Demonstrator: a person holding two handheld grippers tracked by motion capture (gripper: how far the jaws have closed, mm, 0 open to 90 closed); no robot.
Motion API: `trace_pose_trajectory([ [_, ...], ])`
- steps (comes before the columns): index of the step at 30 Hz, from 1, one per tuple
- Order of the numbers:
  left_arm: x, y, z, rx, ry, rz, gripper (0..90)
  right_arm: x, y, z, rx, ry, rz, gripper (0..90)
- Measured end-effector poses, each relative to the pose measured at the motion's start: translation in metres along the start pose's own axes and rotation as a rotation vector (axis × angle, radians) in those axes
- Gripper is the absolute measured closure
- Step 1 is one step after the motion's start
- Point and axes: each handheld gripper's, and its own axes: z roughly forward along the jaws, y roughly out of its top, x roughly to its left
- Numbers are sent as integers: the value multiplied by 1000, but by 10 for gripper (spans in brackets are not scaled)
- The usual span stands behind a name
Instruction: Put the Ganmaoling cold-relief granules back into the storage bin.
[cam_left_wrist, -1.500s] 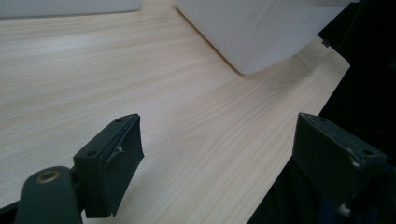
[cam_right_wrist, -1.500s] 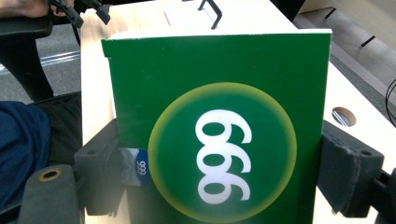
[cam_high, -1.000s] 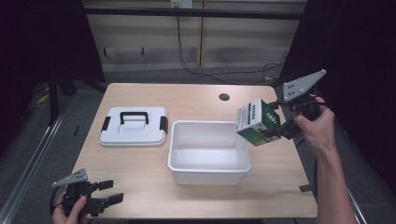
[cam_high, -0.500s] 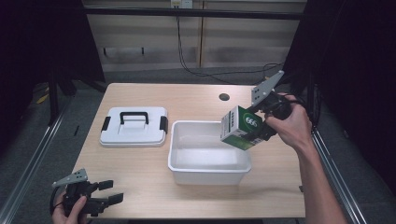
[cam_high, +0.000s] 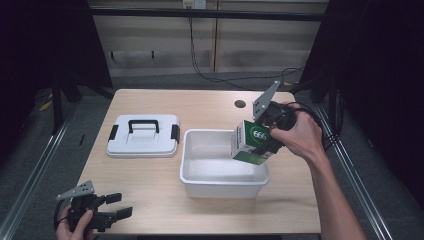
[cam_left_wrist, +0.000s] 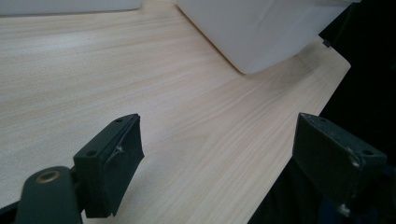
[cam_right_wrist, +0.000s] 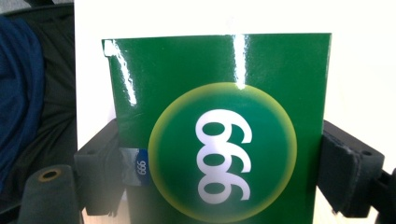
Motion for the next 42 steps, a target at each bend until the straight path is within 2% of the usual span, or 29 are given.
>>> trace_pose_trajectory([
  [2,0,0,0,0,0,0,161,-1,2,5,22,8,-3,155],
  [7,-1,0,0,-4,-6,0,160,0,7,13,23,26,-26,155],
  [10,-1,0,0,-2,-5,2,160,-1,8,16,41,33,-29,155],
  [11,-1,0,0,-4,-8,4,160,-2,9,20,71,31,-33,155],
  [12,-1,0,0,-4,-7,3,160,-2,9,21,78,33,-32,155],
  [18,0,0,0,-4,-6,7,160,-1,12,28,102,40,-52,155],
  [26,0,0,-1,-7,-7,4,160,-5,14,40,157,48,-51,154],
  [32,-1,0,-1,-10,-8,-1,160,-8,16,48,179,52,-54,152],
  [33,0,0,-1,-11,-8,-1,160,-7,16,52,203,49,-36,152],
  [36,0,0,-1,-10,-8,2,160,-10,15,57,210,55,-56,151],
  [38,0,0,-1,-10,-7,3,160,-9,14,60,237,46,-35,150],
  [39,0,0,-1,-11,-9,-1,160,-10,14,61,245,53,-43,150],
  [42,-1,0,-1,-11,-10,-1,160,-10,13,64,239,64,-48,150],
])
